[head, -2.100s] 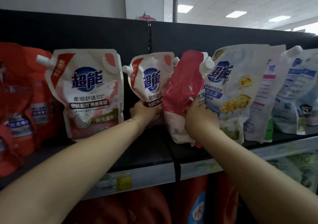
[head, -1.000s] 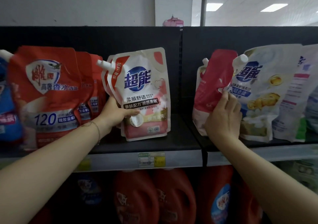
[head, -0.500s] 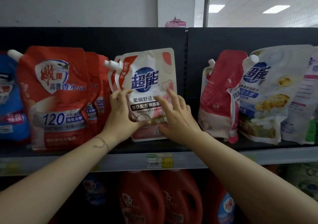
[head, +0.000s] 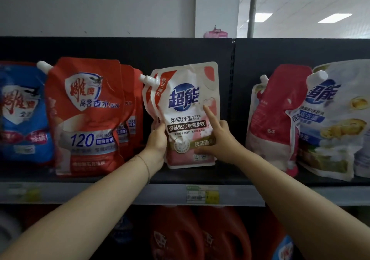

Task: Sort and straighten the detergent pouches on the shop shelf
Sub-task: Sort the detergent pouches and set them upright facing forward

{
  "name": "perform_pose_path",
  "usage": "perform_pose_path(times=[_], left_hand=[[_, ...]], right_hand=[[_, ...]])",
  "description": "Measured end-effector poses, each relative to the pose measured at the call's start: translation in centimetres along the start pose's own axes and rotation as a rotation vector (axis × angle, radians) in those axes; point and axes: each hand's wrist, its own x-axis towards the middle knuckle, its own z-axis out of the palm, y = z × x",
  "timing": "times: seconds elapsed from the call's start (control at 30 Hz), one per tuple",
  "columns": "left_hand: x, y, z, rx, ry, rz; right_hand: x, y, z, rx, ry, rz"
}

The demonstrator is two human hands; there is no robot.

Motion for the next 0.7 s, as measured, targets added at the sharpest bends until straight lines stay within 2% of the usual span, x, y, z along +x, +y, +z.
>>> perform_pose_path(times=[0.1, 0.37, 0.57, 0.7], left_hand=[[0.1, 0.3, 0.4, -0.013, 0.016, -0.048], [0.4, 2.4, -0.5, 0.044, 0.025, 0.016], [0.6, 4.0, -1.7, 0.54, 0.185, 0.394], [1.0, 4.2, -2.8, 0.841, 0.203, 0.52]], right_hand=[[0.2, -0.1, 0.3, -0.017, -0.014, -0.009], [0.1, -0.6, 0.9, -0.011, -0.007, -0.002], [0.1, -1.0, 1.2, -0.073, 0.046, 0.03], [0.1, -1.1, 1.6, -0.143, 0.067, 0.034]])
